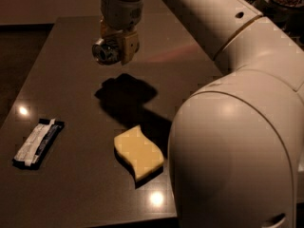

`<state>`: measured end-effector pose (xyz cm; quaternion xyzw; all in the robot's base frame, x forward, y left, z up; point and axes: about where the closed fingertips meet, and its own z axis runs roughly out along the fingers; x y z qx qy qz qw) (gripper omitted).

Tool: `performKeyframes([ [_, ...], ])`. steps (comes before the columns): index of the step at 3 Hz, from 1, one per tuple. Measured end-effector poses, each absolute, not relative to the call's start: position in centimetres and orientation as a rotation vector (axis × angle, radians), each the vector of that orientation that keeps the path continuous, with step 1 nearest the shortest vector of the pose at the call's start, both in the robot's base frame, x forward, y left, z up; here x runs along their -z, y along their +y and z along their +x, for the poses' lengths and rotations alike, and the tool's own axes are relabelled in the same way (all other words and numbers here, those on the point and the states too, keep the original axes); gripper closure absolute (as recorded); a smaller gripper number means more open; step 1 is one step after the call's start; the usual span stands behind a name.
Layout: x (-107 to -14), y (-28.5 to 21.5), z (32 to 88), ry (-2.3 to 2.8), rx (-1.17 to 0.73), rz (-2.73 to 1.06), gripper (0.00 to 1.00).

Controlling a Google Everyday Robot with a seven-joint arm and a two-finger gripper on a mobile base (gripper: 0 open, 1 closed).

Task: Pick 7up can

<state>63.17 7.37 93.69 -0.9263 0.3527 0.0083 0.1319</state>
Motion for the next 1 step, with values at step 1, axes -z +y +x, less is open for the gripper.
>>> performKeyframes([
  [1,-93.78,8.13,63.93,1.014,-0.004,-2.656,1.0],
])
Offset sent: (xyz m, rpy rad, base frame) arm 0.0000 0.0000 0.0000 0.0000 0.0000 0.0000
